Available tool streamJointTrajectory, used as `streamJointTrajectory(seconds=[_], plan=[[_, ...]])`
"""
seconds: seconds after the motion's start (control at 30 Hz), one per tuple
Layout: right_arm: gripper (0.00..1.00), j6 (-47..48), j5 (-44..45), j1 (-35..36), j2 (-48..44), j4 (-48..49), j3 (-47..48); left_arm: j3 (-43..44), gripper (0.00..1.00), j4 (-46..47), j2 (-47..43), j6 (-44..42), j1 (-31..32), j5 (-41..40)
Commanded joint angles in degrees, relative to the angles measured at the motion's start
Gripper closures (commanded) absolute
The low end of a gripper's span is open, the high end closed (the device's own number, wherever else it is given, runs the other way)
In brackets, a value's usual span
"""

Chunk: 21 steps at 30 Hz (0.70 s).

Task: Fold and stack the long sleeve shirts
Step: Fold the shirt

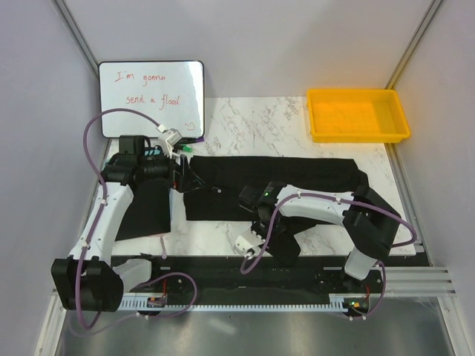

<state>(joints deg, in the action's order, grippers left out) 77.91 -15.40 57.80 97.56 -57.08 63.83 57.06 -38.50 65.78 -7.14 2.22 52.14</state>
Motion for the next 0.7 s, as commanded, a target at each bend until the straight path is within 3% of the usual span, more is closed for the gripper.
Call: streamJointTrajectory(seconds=[0.0,0.1,0.2,0.33,0.47,0.57,0.67], plan=[[1.0,-1.52,0.55,0.21,-1.93,-0.56,1.73,5.24,0.01,1.23,-3.98,-6.46,-0.37,-8.09],[1.0,-4.68,-0.33,-0.14,-4.74,-2.85,5.77,6.75,0.0,5.78,-6.27,-11.31,-0.37,-12.67],[1.0,-7.94,-1.99,-3.39,-7.81,-3.56,10.33,9.29,0.01,5.12,-6.28,-9.57,-0.37,-17.95],[1.0,-18.19,-5.6,-13.11,-10.8,-2.43,16.14,10.54,0.01,0.71,-5.22,-9.75,-0.28,-2.18],[1.0,-30.17,-7.8,-22.8,-13.26,9.84,16.06,5.18,0.01,8.34,-6.8,-0.26,1.2,0.07],[1.0,-38.41,-7.8,-29.22,-16.6,22.74,13.87,5.87,0.0,10.81,-6.11,-1.56,4.8,-6.07],[1.0,-42.12,-8.59,-32.83,-16.18,29.46,14.73,9.46,0.0,10.9,-1.29,-2.44,9.54,-9.33]])
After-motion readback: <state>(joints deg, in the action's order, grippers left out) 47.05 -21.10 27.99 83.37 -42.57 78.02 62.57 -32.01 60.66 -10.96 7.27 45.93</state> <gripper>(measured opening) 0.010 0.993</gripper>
